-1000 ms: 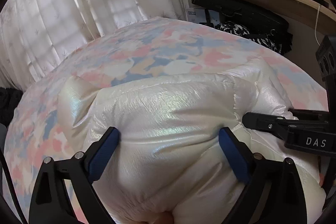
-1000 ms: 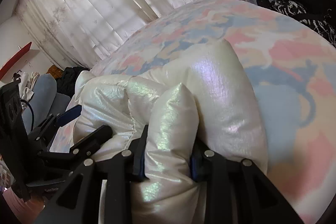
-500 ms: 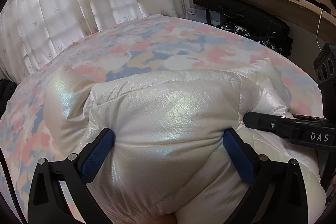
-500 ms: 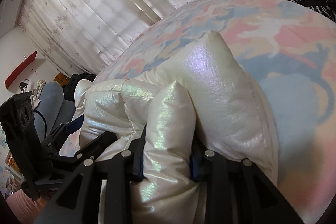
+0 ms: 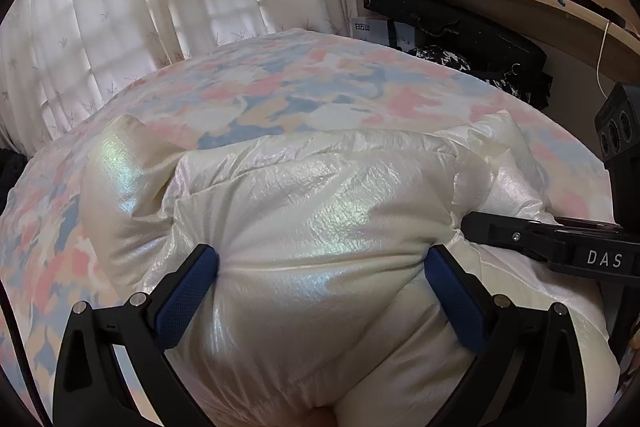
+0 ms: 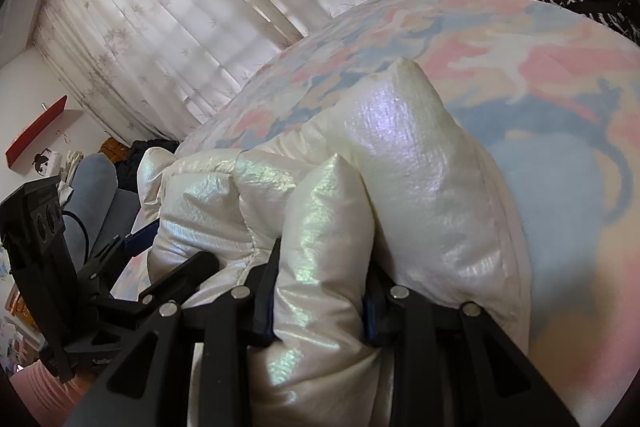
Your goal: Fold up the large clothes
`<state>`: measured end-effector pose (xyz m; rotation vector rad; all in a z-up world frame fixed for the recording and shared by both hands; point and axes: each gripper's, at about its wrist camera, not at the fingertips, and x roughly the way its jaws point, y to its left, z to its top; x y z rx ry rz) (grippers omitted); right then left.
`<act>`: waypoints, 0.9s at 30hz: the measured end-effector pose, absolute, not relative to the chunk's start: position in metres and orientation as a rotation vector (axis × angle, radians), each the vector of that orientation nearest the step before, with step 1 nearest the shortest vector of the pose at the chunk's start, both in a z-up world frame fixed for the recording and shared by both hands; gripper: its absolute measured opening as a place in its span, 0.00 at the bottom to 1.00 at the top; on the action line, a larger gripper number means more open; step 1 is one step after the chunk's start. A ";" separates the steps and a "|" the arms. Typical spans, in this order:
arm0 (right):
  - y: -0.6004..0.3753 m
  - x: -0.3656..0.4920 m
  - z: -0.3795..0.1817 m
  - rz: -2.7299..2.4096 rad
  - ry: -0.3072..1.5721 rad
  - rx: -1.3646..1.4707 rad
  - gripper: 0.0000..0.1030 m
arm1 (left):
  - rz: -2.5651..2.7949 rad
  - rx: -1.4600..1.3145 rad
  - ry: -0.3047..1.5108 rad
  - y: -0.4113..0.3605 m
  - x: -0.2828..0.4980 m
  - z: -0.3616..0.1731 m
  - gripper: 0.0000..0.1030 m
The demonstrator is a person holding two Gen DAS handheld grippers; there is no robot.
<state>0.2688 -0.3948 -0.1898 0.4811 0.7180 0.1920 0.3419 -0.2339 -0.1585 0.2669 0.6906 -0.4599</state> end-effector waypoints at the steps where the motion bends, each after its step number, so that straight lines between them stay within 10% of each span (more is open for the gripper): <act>1: -0.394 0.269 -0.188 0.186 0.722 0.474 0.28 | -0.457 0.270 0.699 -0.234 0.342 -0.157 0.99; 10: -0.380 0.260 -0.157 0.093 0.827 0.374 0.44 | -0.408 0.227 0.820 -0.226 0.329 -0.134 0.99; 15: -0.374 0.244 -0.128 0.019 0.896 0.279 0.86 | -0.375 0.234 0.883 -0.212 0.313 -0.111 0.99; 27: -0.367 0.222 -0.069 0.019 1.006 0.255 0.99 | -0.484 0.208 0.961 -0.186 0.268 -0.077 0.99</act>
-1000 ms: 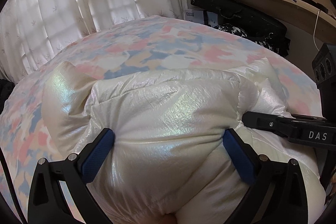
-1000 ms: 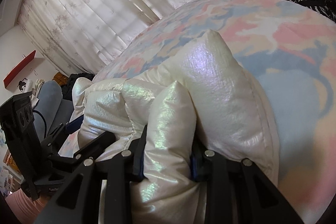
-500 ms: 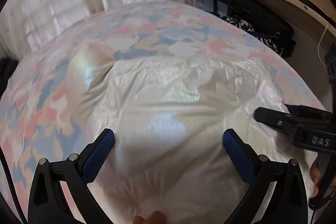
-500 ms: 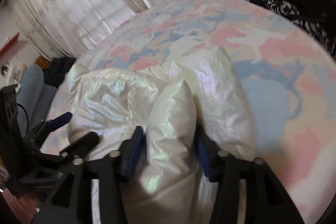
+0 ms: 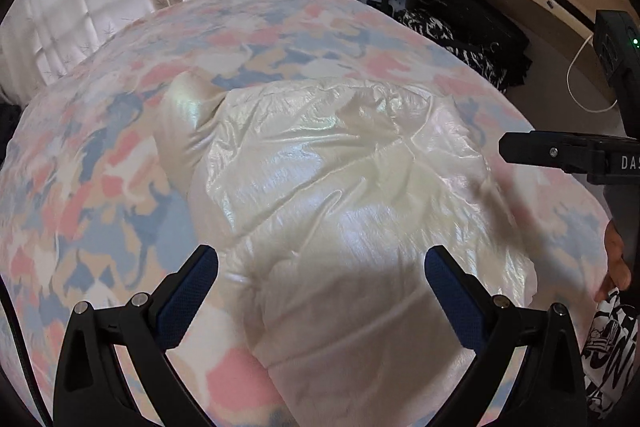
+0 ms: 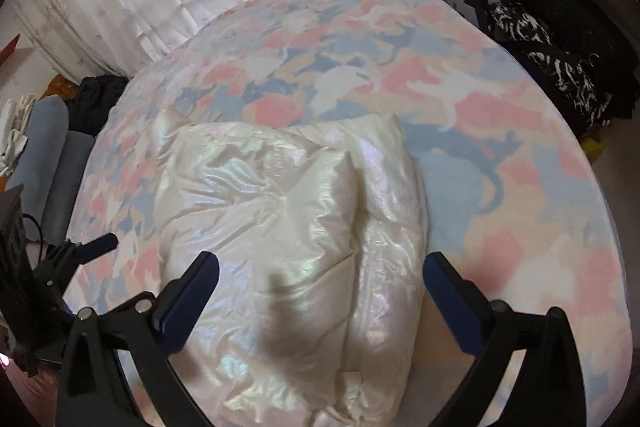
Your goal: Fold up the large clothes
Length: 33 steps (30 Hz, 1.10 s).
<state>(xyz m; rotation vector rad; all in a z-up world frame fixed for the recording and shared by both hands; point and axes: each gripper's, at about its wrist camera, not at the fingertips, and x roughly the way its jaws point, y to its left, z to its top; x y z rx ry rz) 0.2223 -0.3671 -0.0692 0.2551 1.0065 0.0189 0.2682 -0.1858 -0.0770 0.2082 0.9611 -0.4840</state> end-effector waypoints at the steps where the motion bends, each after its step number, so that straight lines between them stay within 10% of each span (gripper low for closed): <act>1: -0.365 0.223 -0.068 0.022 1.009 0.252 0.99 | -0.482 0.205 0.955 -0.184 0.267 -0.077 0.99; 33: -0.425 0.242 -0.210 0.177 1.236 0.718 1.00 | -0.557 -0.357 1.342 -0.104 0.335 -0.200 1.00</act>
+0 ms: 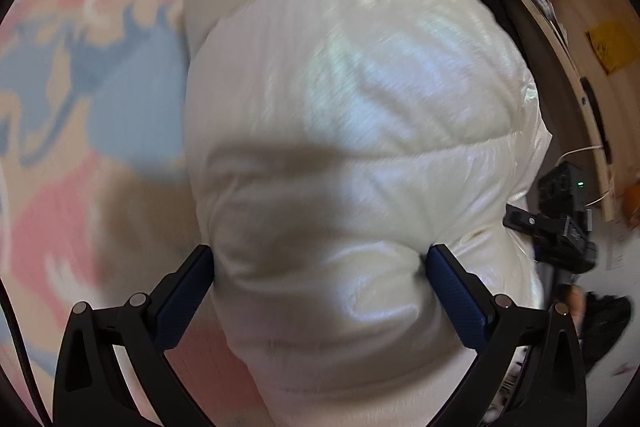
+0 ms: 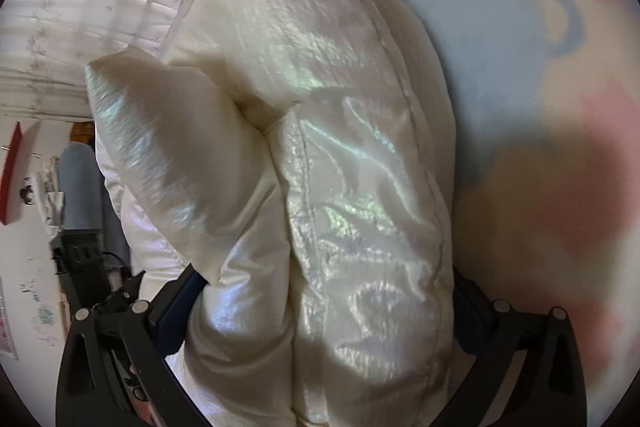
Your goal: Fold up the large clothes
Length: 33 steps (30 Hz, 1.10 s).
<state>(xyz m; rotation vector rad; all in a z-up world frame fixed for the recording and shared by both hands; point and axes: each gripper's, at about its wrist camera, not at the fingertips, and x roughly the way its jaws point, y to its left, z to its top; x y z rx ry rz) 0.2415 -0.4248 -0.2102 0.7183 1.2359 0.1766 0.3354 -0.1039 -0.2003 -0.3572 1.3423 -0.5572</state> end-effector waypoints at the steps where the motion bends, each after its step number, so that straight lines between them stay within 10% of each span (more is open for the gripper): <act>1: -0.425 0.242 -0.211 0.189 1.235 0.725 1.00 | -0.566 -0.383 1.358 -0.101 0.335 -0.204 1.00; 12: -0.420 0.231 -0.215 0.228 1.148 0.766 0.98 | -0.533 -0.541 1.290 -0.099 0.328 -0.226 1.00; 21: -0.417 0.192 -0.196 0.318 1.033 0.796 0.56 | -0.534 -0.392 1.095 -0.115 0.299 -0.190 0.94; 33: -0.340 0.202 -0.160 0.438 0.908 0.760 0.49 | -0.472 -0.363 0.970 -0.035 0.309 -0.116 0.94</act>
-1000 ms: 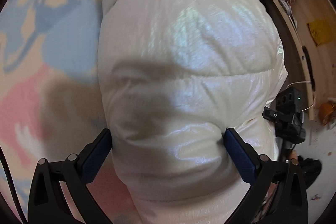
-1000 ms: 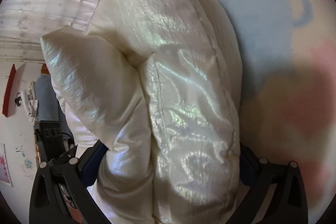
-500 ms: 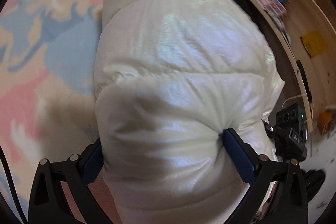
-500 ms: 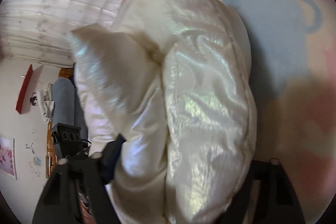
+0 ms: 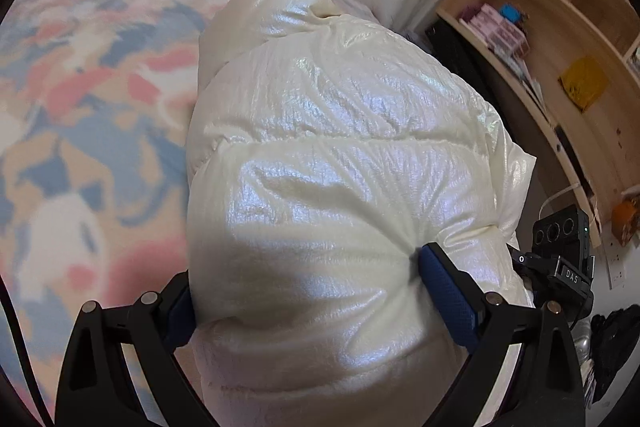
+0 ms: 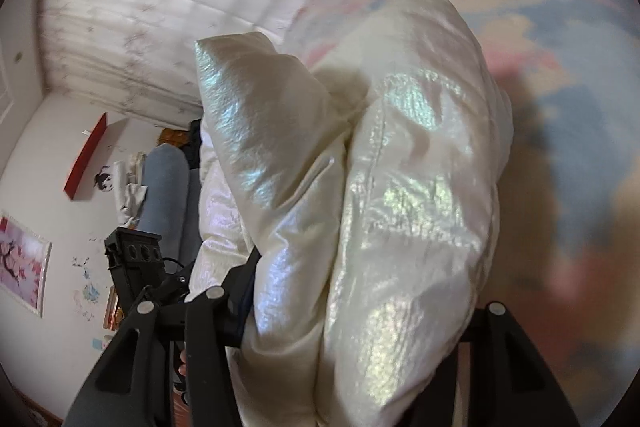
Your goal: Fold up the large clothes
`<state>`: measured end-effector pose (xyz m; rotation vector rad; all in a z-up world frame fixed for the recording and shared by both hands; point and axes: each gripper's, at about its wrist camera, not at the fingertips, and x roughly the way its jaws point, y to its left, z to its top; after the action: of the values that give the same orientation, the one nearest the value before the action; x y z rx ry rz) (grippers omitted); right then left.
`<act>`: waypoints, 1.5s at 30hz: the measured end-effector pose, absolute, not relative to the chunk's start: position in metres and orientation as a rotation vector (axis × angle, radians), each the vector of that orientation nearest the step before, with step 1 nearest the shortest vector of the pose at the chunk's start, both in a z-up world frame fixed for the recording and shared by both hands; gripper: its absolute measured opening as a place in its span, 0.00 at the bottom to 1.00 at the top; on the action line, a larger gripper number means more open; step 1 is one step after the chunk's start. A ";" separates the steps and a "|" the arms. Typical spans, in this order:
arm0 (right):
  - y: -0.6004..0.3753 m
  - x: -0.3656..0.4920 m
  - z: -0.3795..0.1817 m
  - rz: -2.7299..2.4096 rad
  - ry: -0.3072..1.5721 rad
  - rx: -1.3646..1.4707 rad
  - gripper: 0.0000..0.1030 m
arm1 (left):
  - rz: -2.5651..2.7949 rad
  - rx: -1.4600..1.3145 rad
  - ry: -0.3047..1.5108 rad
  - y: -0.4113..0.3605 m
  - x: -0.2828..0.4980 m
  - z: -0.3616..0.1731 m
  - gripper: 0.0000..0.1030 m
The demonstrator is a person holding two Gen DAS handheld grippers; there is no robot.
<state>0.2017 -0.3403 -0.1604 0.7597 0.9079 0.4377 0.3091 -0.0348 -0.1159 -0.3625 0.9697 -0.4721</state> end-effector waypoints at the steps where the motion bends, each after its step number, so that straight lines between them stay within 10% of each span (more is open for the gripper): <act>1: -0.331 0.208 -0.156 0.450 0.900 0.752 0.49 | -0.461 -0.362 0.956 -0.021 0.313 -0.108 0.94; 12: -0.178 0.355 -0.144 0.603 0.862 0.701 0.49 | -0.324 -0.295 0.853 0.166 0.424 -0.057 0.94; 24: -0.032 0.499 -0.244 0.604 0.886 0.625 0.50 | -0.203 -0.375 0.886 0.322 0.548 -0.162 0.94; 45: -0.015 0.457 -0.208 0.428 0.955 0.332 0.75 | -0.146 -0.230 0.812 0.294 0.460 -0.124 0.96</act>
<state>0.4565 -0.0148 -0.2076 0.3324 0.9546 0.4280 0.4597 0.2944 -0.1238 -0.2296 0.8121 -0.1461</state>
